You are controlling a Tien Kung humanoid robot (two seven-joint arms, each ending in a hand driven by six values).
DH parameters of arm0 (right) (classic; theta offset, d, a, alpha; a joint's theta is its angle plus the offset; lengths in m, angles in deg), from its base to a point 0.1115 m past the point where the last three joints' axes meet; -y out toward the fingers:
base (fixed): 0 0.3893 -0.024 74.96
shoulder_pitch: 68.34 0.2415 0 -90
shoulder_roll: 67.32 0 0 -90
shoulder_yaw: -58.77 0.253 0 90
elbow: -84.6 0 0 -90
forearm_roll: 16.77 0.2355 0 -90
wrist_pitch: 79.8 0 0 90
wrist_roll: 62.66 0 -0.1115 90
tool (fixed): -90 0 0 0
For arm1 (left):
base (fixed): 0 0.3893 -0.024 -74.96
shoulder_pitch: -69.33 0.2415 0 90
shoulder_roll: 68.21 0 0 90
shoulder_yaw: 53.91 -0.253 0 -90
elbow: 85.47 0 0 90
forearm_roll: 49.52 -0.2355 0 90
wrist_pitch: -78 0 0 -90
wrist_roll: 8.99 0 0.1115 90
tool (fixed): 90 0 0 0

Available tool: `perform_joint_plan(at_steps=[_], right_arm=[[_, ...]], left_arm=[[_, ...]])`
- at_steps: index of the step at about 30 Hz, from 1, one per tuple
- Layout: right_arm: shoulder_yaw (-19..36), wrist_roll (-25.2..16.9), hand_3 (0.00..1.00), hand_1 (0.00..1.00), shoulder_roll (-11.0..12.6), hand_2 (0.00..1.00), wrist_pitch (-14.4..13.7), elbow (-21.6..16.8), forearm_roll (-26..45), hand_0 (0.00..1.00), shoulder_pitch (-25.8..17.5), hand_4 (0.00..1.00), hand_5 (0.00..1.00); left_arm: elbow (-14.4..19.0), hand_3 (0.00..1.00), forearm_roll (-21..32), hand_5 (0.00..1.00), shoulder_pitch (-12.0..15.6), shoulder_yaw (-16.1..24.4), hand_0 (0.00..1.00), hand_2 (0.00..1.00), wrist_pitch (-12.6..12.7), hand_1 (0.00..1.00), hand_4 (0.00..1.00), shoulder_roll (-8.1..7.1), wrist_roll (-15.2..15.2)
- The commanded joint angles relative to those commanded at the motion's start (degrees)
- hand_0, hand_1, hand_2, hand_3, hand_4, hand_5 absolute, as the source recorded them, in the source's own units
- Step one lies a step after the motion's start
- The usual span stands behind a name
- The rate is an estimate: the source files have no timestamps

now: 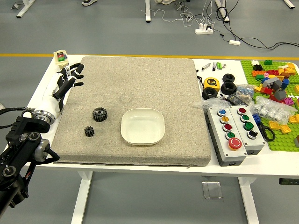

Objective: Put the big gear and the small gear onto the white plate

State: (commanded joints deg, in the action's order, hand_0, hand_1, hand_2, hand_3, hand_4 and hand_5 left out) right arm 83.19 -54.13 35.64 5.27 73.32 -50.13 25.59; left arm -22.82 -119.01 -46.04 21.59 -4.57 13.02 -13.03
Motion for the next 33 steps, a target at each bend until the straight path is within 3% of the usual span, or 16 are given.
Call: perform_joint_plan(at_steps=[5, 6, 8, 11, 12, 17, 18, 21, 23, 24, 29, 33], right_arm=[[0.01, -0.02, 0.758, 0.760, 0.01, 0.821, -0.03, 0.02, -0.01, 0.694, 0.03, 0.871, 0.771], [0.02, -0.04, 0.756, 0.758, 0.02, 0.822, -0.03, 0.02, 0.00, 0.693, 0.04, 0.870, 0.770], [0.02, -0.06, 0.756, 0.758, 0.03, 0.822, -0.03, 0.03, 0.04, 0.693, 0.06, 0.870, 0.770], [-0.13, -0.14, 0.756, 0.758, 0.03, 0.822, -0.11, 0.05, 0.18, 0.693, 0.10, 0.870, 0.770], [-0.14, -0.15, 0.753, 0.757, 0.02, 0.820, -0.12, 0.05, 0.18, 0.693, 0.10, 0.870, 0.770], [-0.23, -0.19, 0.753, 0.757, 0.06, 0.820, -0.07, 0.08, 0.10, 0.693, 0.13, 0.870, 0.770], [-0.23, -0.19, 0.753, 0.756, 0.08, 0.818, -0.05, 0.08, 0.03, 0.693, 0.14, 0.869, 0.769], [-0.22, -0.20, 0.753, 0.756, 0.10, 0.818, -0.03, 0.09, -0.12, 0.693, 0.18, 0.869, 0.769], [-0.24, -0.21, 0.753, 0.756, 0.09, 0.818, -0.04, 0.09, -0.08, 0.693, 0.18, 0.869, 0.769], [-0.24, -0.21, 0.751, 0.754, 0.10, 0.817, -0.04, 0.09, -0.07, 0.691, 0.18, 0.869, 0.769], [-0.06, -0.22, 0.751, 0.754, 0.11, 0.817, -0.03, 0.10, -0.19, 0.691, 0.14, 0.869, 0.769], [0.19, -0.24, 0.750, 0.754, 0.09, 0.817, -0.15, 0.10, -0.37, 0.690, 0.06, 0.868, 0.768]], left_arm=[[0.23, 0.832, -3.16, 0.666, -0.13, -0.07, 0.644, 0.851, 0.27, 0.789, 0.998, -0.36, 1.18], [0.33, 0.812, -5.73, 0.328, -0.23, -0.01, 0.596, 0.784, 0.52, 0.720, 0.926, -0.52, 1.82], [0.67, 0.812, -10.05, 0.328, -0.57, 0.01, 0.596, 0.784, 0.09, 0.720, 0.926, -1.03, 3.09], [2.15, 0.812, -17.13, 0.328, -2.09, -2.10, 0.596, 0.784, -3.35, 0.720, 0.926, -3.04, 5.40], [2.29, 0.760, -19.36, 0.246, -2.25, -2.36, 0.577, 0.759, -3.98, 0.700, 0.902, -3.23, 5.59], [3.24, 0.760, -31.65, 0.246, -5.51, -7.50, 0.577, 0.759, -11.06, 0.700, 0.902, -5.56, 7.47], [3.13, 0.741, -34.26, 0.202, -6.33, -8.80, 0.573, 0.748, -12.79, 0.697, 0.900, -5.84, 7.62], [2.42, 0.741, -41.34, 0.202, -8.58, -13.00, 0.573, 0.748, -17.22, 0.697, 0.900, -6.32, 7.58], [1.89, 0.741, -46.18, 0.202, -9.77, -15.49, 0.573, 0.748, -18.20, 0.697, 0.900, -6.59, 7.33], [1.66, 0.691, -48.78, 0.161, -10.21, -16.44, 0.520, 0.731, -18.46, 0.670, 0.891, -6.68, 7.23], [-0.27, 0.691, -60.32, 0.161, -12.60, -20.28, 0.520, 0.731, -19.34, 0.670, 0.891, -6.90, 6.82], [-1.82, 0.663, -60.50, 0.155, -13.50, -20.86, 0.503, 0.699, -19.31, 0.659, 0.883, -6.55, 6.66]])
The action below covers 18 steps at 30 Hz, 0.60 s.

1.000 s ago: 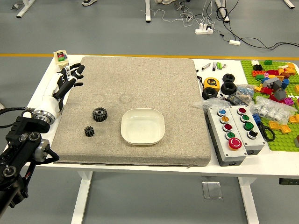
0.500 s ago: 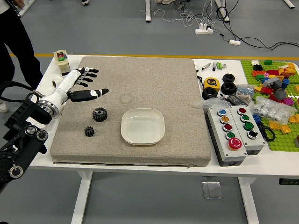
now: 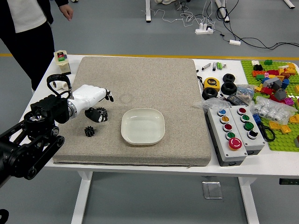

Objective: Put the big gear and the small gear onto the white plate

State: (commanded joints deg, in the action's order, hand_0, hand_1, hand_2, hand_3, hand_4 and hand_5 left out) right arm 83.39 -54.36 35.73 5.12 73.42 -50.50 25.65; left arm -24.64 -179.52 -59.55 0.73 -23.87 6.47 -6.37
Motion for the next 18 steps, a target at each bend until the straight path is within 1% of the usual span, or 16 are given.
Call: perform_joint_plan(at_steps=[6, 13, 14, 15, 18], right_arm=[[-0.41, -0.08, 0.747, 0.753, -0.01, 0.816, -0.14, 0.01, 0.24, 0.692, -0.17, 0.868, 0.768], [-0.79, -0.15, 0.740, 0.750, 0.00, 0.815, -0.25, -0.02, 0.42, 0.691, -0.30, 0.867, 0.767], [-0.93, -0.18, 0.740, 0.750, -0.01, 0.815, -0.32, -0.04, 0.52, 0.691, -0.32, 0.867, 0.767], [-1.01, -0.20, 0.735, 0.748, -0.01, 0.814, -0.36, -0.05, 0.58, 0.689, -0.33, 0.867, 0.767], [-1.13, -0.23, 0.735, 0.748, -0.01, 0.814, -0.44, -0.08, 0.73, 0.689, -0.32, 0.867, 0.767]], left_arm=[[-3.10, 0.648, 0.00, 0.154, -1.60, -2.81, 0.501, 0.703, 0.19, 0.651, 0.893, 0.19, -0.40], [-5.63, 0.651, 0.00, 0.141, -2.85, -5.38, 0.501, 0.715, 0.32, 0.652, 0.893, 0.19, -0.60], [-6.32, 0.651, 0.00, 0.141, -3.12, -5.73, 0.501, 0.715, 0.90, 0.652, 0.893, 0.31, -0.76], [-6.70, 0.669, 0.00, 0.134, -3.26, -5.91, 0.504, 0.737, 1.26, 0.685, 0.890, 0.38, -0.85], [-7.69, 0.669, 0.00, 0.134, -3.60, -5.95, 0.504, 0.737, 1.86, 0.685, 0.890, 0.72, -0.90]])
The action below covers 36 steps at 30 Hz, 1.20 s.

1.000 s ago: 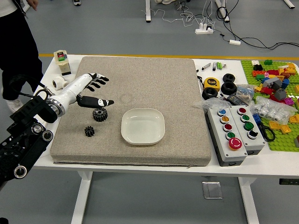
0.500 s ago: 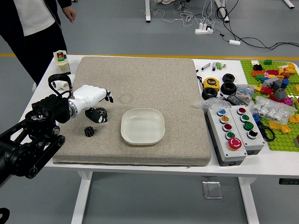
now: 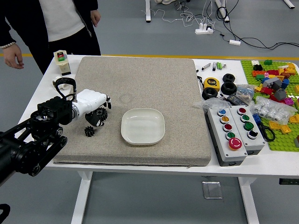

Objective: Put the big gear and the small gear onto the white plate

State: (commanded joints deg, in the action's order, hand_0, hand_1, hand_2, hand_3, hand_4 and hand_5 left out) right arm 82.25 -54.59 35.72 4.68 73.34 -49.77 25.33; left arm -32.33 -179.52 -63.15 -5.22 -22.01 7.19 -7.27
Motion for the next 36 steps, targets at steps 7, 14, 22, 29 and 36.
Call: perform_joint_plan(at_steps=[7, 14, 22, 29, 36], right_arm=[[-0.18, -0.02, 0.733, 0.747, 0.10, 0.811, -0.01, -0.05, 0.07, 0.689, 0.26, 0.867, 0.767], [-0.65, -0.04, 0.732, 0.746, 0.17, 0.810, -0.04, -0.09, 0.35, 0.690, 0.57, 0.867, 0.766], [-0.99, -0.06, 0.726, 0.744, 0.25, 0.808, -0.07, -0.13, 0.35, 0.690, 0.66, 0.864, 0.765], [-1.15, -0.01, 0.723, 0.743, 0.30, 0.808, -0.05, -0.13, 0.19, 0.690, 0.75, 0.863, 0.765], [-1.30, -0.01, 0.721, 0.742, 0.35, 0.807, -0.03, -0.12, 0.14, 0.691, 0.74, 0.860, 0.761]], left_arm=[[-2.25, 0.684, 0.00, 0.127, -0.90, -0.19, 0.511, 0.753, 0.80, 0.698, 0.887, 0.55, -0.04], [-6.30, 0.676, 0.00, 0.128, -2.66, -1.69, 0.506, 0.732, -0.07, 0.671, 0.883, 0.96, -0.14], [-8.38, 0.626, 0.00, 0.111, -3.53, -2.86, 0.440, 0.599, 0.47, 0.562, 0.812, 1.13, 0.27], [-9.43, 0.621, 0.00, 0.106, -3.71, -3.07, 0.442, 0.592, -0.14, 0.555, 0.815, 1.63, 0.96], [-10.06, 0.590, 0.00, 0.089, -3.72, -3.30, 0.420, 0.569, 0.65, 0.525, 0.783, 1.71, 1.07]])
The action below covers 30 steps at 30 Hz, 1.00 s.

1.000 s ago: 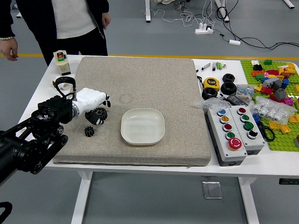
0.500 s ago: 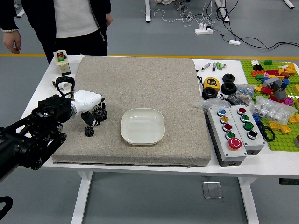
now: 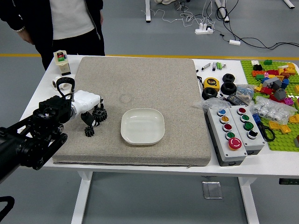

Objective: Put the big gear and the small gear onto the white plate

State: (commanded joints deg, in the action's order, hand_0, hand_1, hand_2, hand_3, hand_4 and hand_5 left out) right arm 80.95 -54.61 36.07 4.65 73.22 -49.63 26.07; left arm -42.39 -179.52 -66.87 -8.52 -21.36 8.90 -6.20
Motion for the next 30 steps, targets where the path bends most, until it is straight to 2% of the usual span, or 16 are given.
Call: perform_joint_plan(at_steps=[2, 3, 9, 10, 19, 24, 30], right_arm=[[0.01, 0.00, 0.721, 0.742, 0.01, 0.807, 0.00, 0.00, -0.03, 0.691, -0.02, 0.860, 0.761], [0.00, 0.00, 0.718, 0.741, 0.01, 0.806, 0.00, 0.01, -0.06, 0.690, -0.02, 0.859, 0.760], [0.13, -0.16, 0.718, 0.741, 0.04, 0.806, -0.13, 0.03, -0.54, 0.690, 0.00, 0.859, 0.760], [0.18, -0.18, 0.716, 0.740, 0.05, 0.803, -0.13, 0.04, -0.60, 0.690, 0.00, 0.858, 0.758], [0.13, -0.30, 0.713, 0.740, 0.01, 0.804, -0.27, 0.07, -0.50, 0.690, 0.02, 0.857, 0.757], [0.19, -0.31, 0.708, 0.736, 0.00, 0.802, -0.32, 0.08, -0.55, 0.688, 0.00, 0.856, 0.760], [0.18, -0.32, 0.706, 0.736, 0.00, 0.801, -0.34, 0.09, -0.56, 0.687, -0.08, 0.855, 0.758]], left_arm=[[0.01, 0.590, 0.00, 0.089, -0.03, -0.08, 0.420, 0.569, 0.59, 0.525, 0.783, -0.01, 0.02], [0.00, 0.549, 0.00, 0.062, -0.06, -0.09, 0.365, 0.511, 0.75, 0.448, 0.656, 0.00, 0.06], [-0.06, 0.549, 0.00, 0.062, 0.01, 0.24, 0.365, 0.511, 1.54, 0.448, 0.656, 0.12, 0.00], [-0.13, 0.541, 0.00, 0.053, -0.01, 0.30, 0.356, 0.506, 1.72, 0.441, 0.585, 0.15, -0.04], [0.44, 0.536, 0.00, 0.032, 0.06, 0.22, 0.314, 0.489, 2.97, 0.410, 0.592, 0.05, -0.11], [1.49, 0.530, 0.00, 0.013, 0.18, 0.23, 0.300, 0.473, 2.28, 0.387, 0.627, -0.24, 0.07], [4.81, 0.532, 0.00, 0.008, 0.17, 0.24, 0.300, 0.473, 0.58, 0.387, 0.634, -1.02, 0.75]])
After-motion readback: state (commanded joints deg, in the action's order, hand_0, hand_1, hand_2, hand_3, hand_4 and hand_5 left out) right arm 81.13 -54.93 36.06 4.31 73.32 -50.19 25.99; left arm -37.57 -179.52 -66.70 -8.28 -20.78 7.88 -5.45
